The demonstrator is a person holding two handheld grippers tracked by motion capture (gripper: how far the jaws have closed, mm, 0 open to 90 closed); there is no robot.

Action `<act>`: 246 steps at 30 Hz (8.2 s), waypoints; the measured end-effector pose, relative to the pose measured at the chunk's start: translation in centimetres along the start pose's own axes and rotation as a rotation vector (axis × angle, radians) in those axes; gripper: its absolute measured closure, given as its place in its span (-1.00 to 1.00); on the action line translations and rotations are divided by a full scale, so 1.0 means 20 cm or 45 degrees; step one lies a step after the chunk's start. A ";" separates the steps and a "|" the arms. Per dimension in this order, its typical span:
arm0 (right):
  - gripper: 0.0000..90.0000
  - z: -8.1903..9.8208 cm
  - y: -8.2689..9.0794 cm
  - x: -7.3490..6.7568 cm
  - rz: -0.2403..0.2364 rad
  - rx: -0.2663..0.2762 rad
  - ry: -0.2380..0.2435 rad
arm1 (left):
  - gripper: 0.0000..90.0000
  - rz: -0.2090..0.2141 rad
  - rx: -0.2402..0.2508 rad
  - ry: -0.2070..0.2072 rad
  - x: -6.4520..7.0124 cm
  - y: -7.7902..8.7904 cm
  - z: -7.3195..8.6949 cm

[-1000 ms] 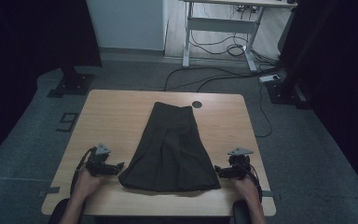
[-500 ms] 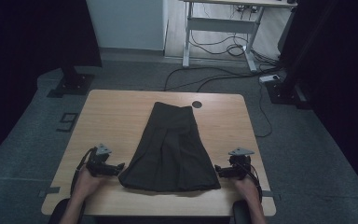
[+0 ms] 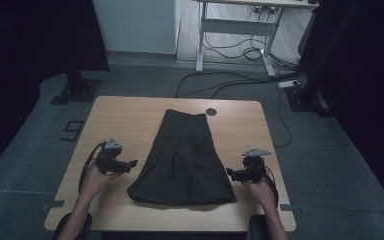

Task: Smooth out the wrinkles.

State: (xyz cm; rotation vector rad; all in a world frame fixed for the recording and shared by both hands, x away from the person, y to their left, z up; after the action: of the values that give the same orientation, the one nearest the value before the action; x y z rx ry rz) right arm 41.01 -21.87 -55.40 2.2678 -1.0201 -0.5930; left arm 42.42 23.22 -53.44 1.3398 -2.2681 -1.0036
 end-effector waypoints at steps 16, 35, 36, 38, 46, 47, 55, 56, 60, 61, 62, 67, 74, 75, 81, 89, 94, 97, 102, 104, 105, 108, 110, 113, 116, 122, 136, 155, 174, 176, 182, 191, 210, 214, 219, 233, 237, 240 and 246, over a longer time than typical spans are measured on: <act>-0.77 -0.31 -0.20 -0.07 -0.071 0.015 0.059 | -0.55 -0.014 0.075 -0.027 0.04 -0.25 -0.33; -0.85 -0.20 -0.45 -0.09 0.037 -0.112 0.069 | -0.57 -0.018 -0.028 -0.074 0.20 -0.44 -0.19; -0.85 -0.20 -0.45 -0.09 0.037 -0.112 0.069 | -0.57 -0.018 -0.028 -0.074 0.20 -0.44 -0.19; -0.83 -0.18 -0.44 -0.11 0.035 -0.106 0.055 | -0.57 0.001 -0.024 -0.054 0.21 -0.43 -0.16; -0.82 -0.09 -0.36 -0.22 -0.010 -0.143 0.089 | -0.57 0.060 -0.035 -0.053 0.30 -0.30 -0.03; -0.81 -0.07 -0.34 -0.23 -0.020 -0.145 0.088 | -0.57 0.062 -0.034 -0.059 0.31 -0.28 -0.02; -0.76 0.06 -0.23 -0.36 -0.069 -0.162 0.095 | -0.57 0.092 -0.054 -0.094 0.45 -0.14 0.12; -0.76 0.06 -0.23 -0.36 -0.069 -0.162 0.095 | -0.57 0.092 -0.054 -0.094 0.45 -0.14 0.12; -0.77 0.13 -0.17 -0.41 -0.106 -0.149 0.096 | -0.58 0.123 -0.043 -0.094 0.50 -0.08 0.19; -0.75 0.13 -0.17 -0.42 -0.109 -0.155 0.098 | -0.58 0.121 -0.045 -0.111 0.50 -0.07 0.18; -0.73 0.13 -0.16 -0.42 -0.115 -0.165 0.116 | -0.58 0.121 -0.045 -0.111 0.50 -0.07 0.18; -0.71 0.05 -0.16 -0.40 -0.132 -0.148 0.135 | -0.66 0.108 -0.008 -0.146 0.44 -0.07 0.04; -0.72 -0.14 -0.18 -0.30 -0.156 -0.090 0.099 | -0.63 0.109 0.058 -0.070 0.32 -0.13 -0.20; -0.72 -0.17 -0.19 -0.29 -0.157 -0.087 0.092 | -0.62 0.101 0.064 -0.073 0.31 -0.15 -0.23; -0.72 -0.31 -0.30 -0.21 -0.130 -0.061 0.054 | -0.55 0.080 0.060 -0.096 0.26 -0.30 -0.37; -0.70 -0.42 -0.47 -0.14 -0.079 -0.086 0.026 | -0.52 0.037 0.015 -0.066 0.18 -0.47 -0.39; -0.68 -0.44 -0.55 -0.09 -0.029 -0.104 0.010 | -0.52 -0.003 -0.030 -0.077 0.17 -0.55 -0.37; -0.64 -0.44 -0.59 -0.08 -0.016 -0.118 0.000 | -0.52 -0.016 -0.060 -0.115 0.17 -0.58 -0.34; -0.35 -0.43 -0.65 -0.09 -0.029 -0.180 0.019 | -0.50 0.047 -0.058 -0.039 0.17 -0.61 -0.32; -0.28 -0.42 -0.66 -0.09 -0.054 -0.161 0.001 | -0.47 0.060 -0.056 -0.031 0.16 -0.61 -0.32; -0.25 -0.42 -0.66 -0.09 -0.059 -0.158 0.009 | -0.44 0.068 -0.056 -0.033 0.17 -0.61 -0.33; 0.06 -0.42 -0.65 -0.10 -0.096 -0.159 0.020 | -0.09 0.107 -0.054 -0.050 0.19 -0.60 -0.33; 0.32 -0.42 -0.64 -0.11 -0.120 -0.162 0.010 | 0.12 0.138 -0.049 -0.043 0.20 -0.60 -0.33; 0.65 -0.42 -0.64 -0.14 -0.180 -0.157 -0.007 | 0.40 0.175 -0.060 -0.033 0.22 -0.59 -0.34; 0.69 -0.43 -0.64 -0.15 -0.160 -0.180 0.030 | 0.75 0.141 -0.058 -0.119 0.23 -0.58 -0.35; 0.71 -0.49 -0.59 -0.14 -0.153 -0.112 0.072 | 0.89 0.092 0.058 -0.143 0.21 -0.52 -0.45; 0.72 -0.90 -0.29 -0.16 -0.102 0.152 0.188 | 0.91 0.047 0.387 -0.166 0.12 -0.13 -0.84; 0.72 -0.54 -0.02 -0.48 -0.257 0.225 0.366 | 0.90 0.147 0.449 -0.322 0.34 0.18 -0.41; 0.71 -0.14 -0.11 -0.57 -0.432 0.045 0.293 | 0.84 0.310 0.209 -0.341 0.48 0.08 0.02; 0.69 -0.13 -0.12 -0.57 -0.447 0.038 0.270 | 0.75 0.310 0.193 -0.342 0.47 0.09 0.02; 0.05 -0.13 -0.08 -0.53 -0.443 0.040 0.216 | 0.09 0.271 0.215 -0.278 0.37 0.15 0.00; -0.22 -0.06 0.10 -0.39 -0.342 -0.059 0.240 | -0.33 0.156 0.243 -0.177 0.21 0.25 -0.05; -0.67 -0.09 -0.08 -0.58 -0.263 -0.073 0.162 | -0.52 0.195 0.066 -0.249 0.56 0.01 0.02; -0.67 -0.01 -0.12 -0.57 -0.209 -0.128 0.162 | -0.51 0.182 0.027 -0.215 0.54 0.01 0.09; -0.67 0.06 -0.16 -0.57 -0.163 -0.155 0.134 | -0.51 0.180 0.011 -0.178 0.54 0.00 0.16; -0.67 0.05 -0.21 -0.50 -0.102 -0.143 0.091 | -0.53 0.160 0.022 -0.155 0.54 -0.06 0.15; -0.67 0.04 -0.23 -0.47 -0.100 -0.135 0.074 | -0.54 0.151 0.027 -0.152 0.52 -0.09 0.13; -0.67 0.02 -0.25 -0.44 -0.096 -0.133 0.066 | -0.54 0.142 0.031 -0.144 0.51 -0.11 0.11; -0.66 -0.04 -0.30 -0.37 -0.070 -0.130 0.055 | -0.54 0.120 0.035 -0.128 0.48 -0.17 0.05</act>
State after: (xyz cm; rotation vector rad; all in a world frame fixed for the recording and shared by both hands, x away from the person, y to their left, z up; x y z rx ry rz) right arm 40.03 -12.62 -57.53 2.2154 -0.8888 -0.6028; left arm 39.04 14.38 -57.30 1.2060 -2.4027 -1.0325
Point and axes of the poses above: each handheld gripper's, and its own axes: y roughly backward along the jaws, z roughly out of its underside, x roughly to its right, the point moved 5 cm from there along -y, roughly forward along the jaws, and after that the axes turned 9 degrees about -z, right-handed, at the moved point
